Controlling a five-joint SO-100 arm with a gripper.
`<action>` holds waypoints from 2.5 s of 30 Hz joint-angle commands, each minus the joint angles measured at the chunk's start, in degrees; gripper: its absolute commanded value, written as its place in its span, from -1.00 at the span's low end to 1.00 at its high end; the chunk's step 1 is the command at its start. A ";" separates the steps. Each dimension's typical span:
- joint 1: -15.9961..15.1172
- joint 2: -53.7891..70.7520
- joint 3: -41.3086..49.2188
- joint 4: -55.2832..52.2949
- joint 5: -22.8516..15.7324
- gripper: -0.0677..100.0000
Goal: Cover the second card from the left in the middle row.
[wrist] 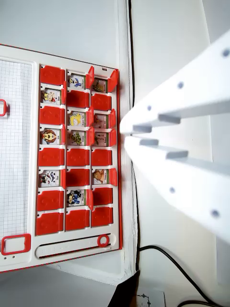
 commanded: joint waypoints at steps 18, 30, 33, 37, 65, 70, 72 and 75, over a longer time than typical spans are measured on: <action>-3.69 -3.25 11.25 -11.78 -0.09 -1.00; -3.87 -23.99 9.05 -24.08 -0.44 -1.00; -4.92 -28.30 7.21 -25.93 -0.44 -1.00; -6.50 -33.57 5.54 -28.21 -0.35 -1.00; -10.90 -58.10 -11.51 -31.29 0.44 -1.00; -11.43 -59.33 -11.51 -31.99 0.44 -1.00; -11.78 -59.77 -11.25 -32.43 0.35 -1.00; -12.30 -60.64 -12.13 -32.52 0.44 -1.00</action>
